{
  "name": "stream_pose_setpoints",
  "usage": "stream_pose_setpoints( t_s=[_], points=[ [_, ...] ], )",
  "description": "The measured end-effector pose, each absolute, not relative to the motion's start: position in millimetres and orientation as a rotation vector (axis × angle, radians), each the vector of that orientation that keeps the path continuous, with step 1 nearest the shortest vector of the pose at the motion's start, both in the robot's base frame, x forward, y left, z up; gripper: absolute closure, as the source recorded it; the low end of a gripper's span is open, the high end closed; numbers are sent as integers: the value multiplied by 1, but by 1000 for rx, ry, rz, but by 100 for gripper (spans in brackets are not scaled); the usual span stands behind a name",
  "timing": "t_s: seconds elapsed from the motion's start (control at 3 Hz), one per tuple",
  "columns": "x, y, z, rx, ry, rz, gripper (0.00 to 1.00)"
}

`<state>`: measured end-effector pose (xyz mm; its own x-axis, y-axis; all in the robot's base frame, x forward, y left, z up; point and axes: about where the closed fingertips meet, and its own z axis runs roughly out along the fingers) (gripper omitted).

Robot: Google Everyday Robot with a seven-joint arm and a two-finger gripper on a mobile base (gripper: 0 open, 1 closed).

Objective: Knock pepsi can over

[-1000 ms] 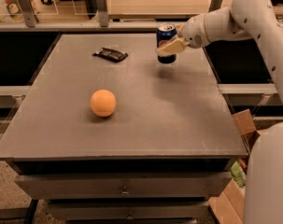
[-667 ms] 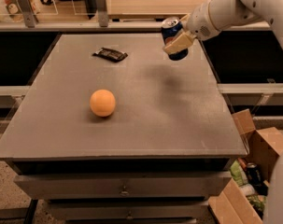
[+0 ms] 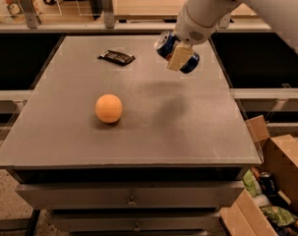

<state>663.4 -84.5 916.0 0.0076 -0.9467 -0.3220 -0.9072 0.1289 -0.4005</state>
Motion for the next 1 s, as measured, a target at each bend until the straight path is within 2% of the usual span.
stream_pose_setpoints(
  t_s=[0.33,0.67,1.0],
  points=[
    [652,-90,892,-2006,1947,-295,100],
    [649,-107,872,-2163,1985,-414,83],
    [647,-119,862,-2257,2004,-420,60]
  ],
)
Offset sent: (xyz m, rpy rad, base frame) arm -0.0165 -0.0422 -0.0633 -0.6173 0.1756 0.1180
